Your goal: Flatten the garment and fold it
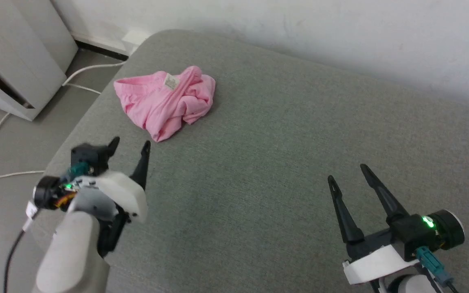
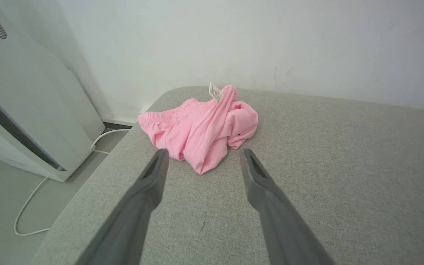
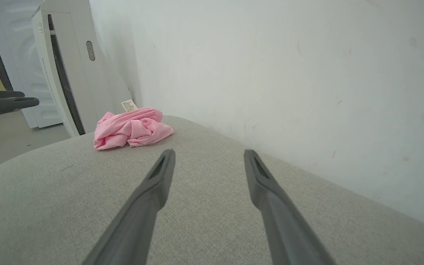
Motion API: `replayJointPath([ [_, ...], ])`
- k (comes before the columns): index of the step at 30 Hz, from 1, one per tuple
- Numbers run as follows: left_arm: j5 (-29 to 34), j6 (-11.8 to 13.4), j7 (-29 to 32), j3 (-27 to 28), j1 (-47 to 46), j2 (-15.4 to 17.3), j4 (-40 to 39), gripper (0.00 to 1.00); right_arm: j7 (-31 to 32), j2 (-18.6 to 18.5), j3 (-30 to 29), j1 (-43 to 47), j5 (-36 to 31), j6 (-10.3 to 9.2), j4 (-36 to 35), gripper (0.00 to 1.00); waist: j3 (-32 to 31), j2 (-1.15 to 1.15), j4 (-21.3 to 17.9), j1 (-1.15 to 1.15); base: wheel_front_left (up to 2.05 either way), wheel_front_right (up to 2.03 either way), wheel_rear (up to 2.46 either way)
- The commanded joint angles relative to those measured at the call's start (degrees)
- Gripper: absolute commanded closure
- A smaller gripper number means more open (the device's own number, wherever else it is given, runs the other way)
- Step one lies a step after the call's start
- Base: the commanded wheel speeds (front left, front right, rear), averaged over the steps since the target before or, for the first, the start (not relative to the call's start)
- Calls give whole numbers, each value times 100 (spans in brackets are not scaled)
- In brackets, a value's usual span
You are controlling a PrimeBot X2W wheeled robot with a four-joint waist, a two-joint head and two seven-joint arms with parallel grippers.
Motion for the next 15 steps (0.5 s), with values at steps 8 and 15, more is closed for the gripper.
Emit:
replayJointPath([
  [8, -682, -201, 1220, -20, -1737, 879, 1066, 0, -27, 3, 62, -427, -207, -6, -305, 0, 1324, 0, -1119, -1, 0, 0, 0],
  [15, -1990, -211, 2602, -446, -2812, 1835, 1736, 0, -27, 3, 8, -706, -236, -6, -476, 0, 1883, 0, -1642, -1, 0, 0, 0],
])
